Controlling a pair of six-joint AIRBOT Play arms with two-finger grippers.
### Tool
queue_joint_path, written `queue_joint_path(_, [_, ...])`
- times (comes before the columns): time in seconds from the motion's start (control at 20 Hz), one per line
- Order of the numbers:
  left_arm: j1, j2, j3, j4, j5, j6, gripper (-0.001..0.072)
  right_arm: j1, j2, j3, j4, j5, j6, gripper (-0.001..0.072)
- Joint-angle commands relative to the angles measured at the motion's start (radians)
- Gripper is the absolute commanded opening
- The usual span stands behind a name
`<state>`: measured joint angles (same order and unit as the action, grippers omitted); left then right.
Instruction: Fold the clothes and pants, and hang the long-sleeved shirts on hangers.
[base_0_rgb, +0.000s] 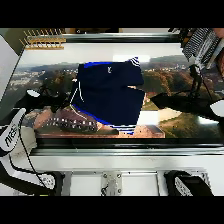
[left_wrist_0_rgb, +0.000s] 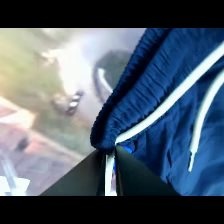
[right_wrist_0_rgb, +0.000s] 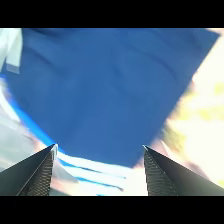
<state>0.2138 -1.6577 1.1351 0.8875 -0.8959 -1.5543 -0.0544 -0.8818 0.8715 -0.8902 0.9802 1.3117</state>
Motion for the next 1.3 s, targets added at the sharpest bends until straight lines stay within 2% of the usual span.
queue_joint_path(0.0, [0.024, 0.082, 0.000, 0.198, -0.098, 0.017, 0.0018, 0.000, -0.017, -0.054, -0.298, 0.067, 0.313, 0.0579])
queue_joint_path(0.1, [0.025, 0.151, -0.041, 0.240, -0.124, 0.050, 0.0018, 0.008, -0.050, -0.140, -0.274, 0.058, 0.347, 0.0579])
queue_joint_path(0.3, [0.025, 0.283, -0.196, 0.239, -0.083, 0.056, 0.0018, 0.128, -0.180, -0.275, -0.135, -0.080, 0.365, 0.0579])
queue_joint_path(0.6, [0.025, 0.361, -0.286, 0.238, -0.093, 0.057, 0.0017, 0.361, -0.401, -0.277, 0.046, -0.271, 0.360, 0.0579])
queue_joint_path(0.75, [0.024, 0.361, -0.286, 0.237, -0.130, 0.057, 0.0018, 0.388, -0.417, -0.258, 0.050, -0.272, 0.360, 0.0560])
queue_joint_path(0.85, [0.024, 0.361, -0.286, 0.238, -0.169, 0.062, 0.0018, 0.386, -0.417, -0.243, 0.050, -0.272, 0.307, 0.0238])
queue_joint_path(0.95, [0.024, 0.361, -0.286, 0.238, -0.212, 0.070, 0.0018, 0.378, -0.417, -0.217, 0.040, -0.269, 0.282, 0.0214])
queue_joint_path(1.0, [0.017, 0.361, -0.286, 0.240, -0.232, 0.077, 0.0018, 0.364, -0.417, -0.191, 0.007, -0.253, 0.281, 0.0057])
queue_joint_path(1.05, [0.001, 0.361, -0.286, 0.239, -0.249, 0.084, 0.0018, 0.346, -0.417, -0.156, -0.063, -0.225, 0.282, 0.0005])
queue_joint_path(1.25, [-0.130, 0.361, -0.286, 0.248, -0.277, 0.108, 0.0018, 0.241, -0.417, -0.010, -0.310, -0.105, 0.290, 0.0004])
